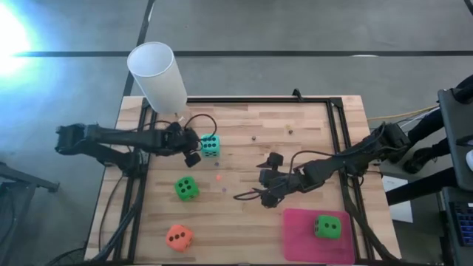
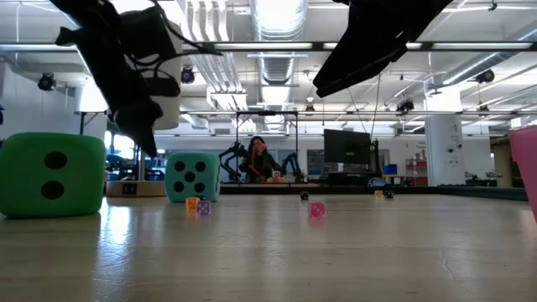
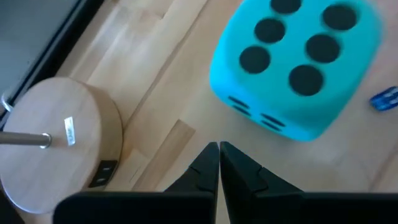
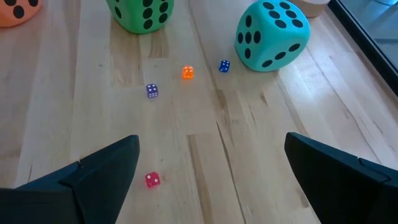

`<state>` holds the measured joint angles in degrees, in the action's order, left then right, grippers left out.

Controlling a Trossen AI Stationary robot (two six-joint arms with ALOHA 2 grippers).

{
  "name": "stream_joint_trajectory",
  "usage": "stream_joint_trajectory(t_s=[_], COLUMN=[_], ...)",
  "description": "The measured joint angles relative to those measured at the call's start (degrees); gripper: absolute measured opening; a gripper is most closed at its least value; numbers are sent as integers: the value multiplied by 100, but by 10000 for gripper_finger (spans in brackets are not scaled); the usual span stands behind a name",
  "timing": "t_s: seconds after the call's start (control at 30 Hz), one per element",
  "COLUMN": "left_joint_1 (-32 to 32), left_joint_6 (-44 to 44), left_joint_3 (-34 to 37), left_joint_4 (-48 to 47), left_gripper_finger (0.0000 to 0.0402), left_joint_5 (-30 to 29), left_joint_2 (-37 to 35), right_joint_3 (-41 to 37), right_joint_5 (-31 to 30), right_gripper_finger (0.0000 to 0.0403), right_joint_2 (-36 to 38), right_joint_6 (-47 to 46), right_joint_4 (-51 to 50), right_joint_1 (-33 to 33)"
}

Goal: Pick & Place Dice
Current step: Put the large blue die into the bin

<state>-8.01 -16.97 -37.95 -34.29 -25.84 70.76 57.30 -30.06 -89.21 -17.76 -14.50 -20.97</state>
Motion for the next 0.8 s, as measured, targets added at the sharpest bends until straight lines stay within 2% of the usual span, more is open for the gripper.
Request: stream_joint_trajectory(t_s=[0.3,0.8], left_joint_1=[-39,-39], left_joint_6=[0,220], left_joint_3=[-31,-33], left_joint_4=[313,1542], left_gripper_finger=[19,19], left_joint_5=[20,546], left_joint_2=[834,1244], right_joint_3=[0,2], right_joint_5=[11,9], right_gripper_finger=[400,400], right_joint_2=[0,0], right_joint_6=[0,0], right_joint_4=[7,24], right_joint_1=[0,2])
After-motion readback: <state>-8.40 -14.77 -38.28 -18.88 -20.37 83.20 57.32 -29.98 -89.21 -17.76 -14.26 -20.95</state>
